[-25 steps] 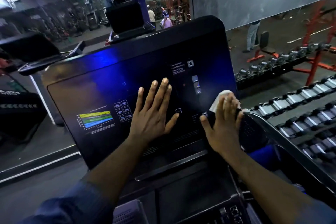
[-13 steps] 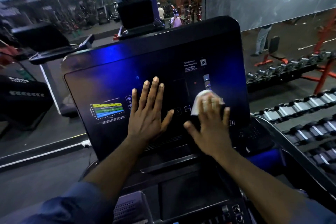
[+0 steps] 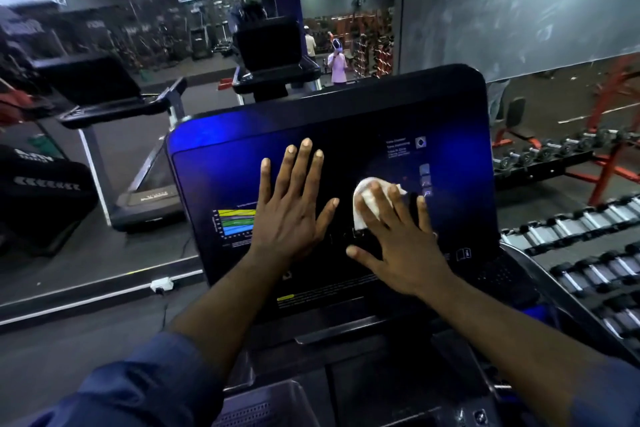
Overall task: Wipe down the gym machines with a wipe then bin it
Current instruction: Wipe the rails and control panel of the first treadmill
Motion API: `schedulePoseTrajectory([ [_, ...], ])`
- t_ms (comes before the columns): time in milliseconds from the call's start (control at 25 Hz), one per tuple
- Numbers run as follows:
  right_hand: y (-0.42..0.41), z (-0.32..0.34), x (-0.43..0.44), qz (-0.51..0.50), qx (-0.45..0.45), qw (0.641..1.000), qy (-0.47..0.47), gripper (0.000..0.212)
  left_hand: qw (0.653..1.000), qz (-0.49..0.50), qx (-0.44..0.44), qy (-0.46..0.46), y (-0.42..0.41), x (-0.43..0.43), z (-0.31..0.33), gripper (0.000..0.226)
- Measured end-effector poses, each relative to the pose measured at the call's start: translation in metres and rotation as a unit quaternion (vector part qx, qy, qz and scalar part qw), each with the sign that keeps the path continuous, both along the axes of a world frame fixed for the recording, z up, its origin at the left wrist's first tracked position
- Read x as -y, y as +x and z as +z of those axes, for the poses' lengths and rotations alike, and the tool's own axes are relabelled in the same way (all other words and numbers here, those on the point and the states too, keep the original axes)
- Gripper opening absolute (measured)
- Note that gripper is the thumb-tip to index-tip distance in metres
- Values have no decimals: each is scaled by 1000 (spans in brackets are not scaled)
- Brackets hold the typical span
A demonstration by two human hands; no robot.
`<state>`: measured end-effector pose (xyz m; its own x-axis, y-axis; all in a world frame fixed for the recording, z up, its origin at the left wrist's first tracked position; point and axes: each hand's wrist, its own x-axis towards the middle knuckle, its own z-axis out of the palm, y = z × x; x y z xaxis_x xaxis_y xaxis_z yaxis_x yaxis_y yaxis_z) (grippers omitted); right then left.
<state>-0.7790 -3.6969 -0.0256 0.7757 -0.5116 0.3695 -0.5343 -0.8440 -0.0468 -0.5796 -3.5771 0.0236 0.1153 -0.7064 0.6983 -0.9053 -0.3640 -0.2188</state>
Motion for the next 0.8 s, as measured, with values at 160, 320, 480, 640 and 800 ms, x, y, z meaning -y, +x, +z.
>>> schedulePoseTrajectory([
  [160,-14,22,32,-122,106,981,106,87,1000,-2,1,-18,23,-12,17,78],
  [320,47,66,2,-83,148,979,117,91,1000,11,17,-12,40,-24,24,77],
  [480,34,34,-9,-58,40,997,29,88,999,12,37,-17,59,-45,27,76],
  [640,62,77,6,-124,175,966,145,92,997,11,71,-27,79,-54,36,75],
  [800,89,55,-40,-27,84,996,1,93,996,-7,84,-38,94,-63,35,75],
])
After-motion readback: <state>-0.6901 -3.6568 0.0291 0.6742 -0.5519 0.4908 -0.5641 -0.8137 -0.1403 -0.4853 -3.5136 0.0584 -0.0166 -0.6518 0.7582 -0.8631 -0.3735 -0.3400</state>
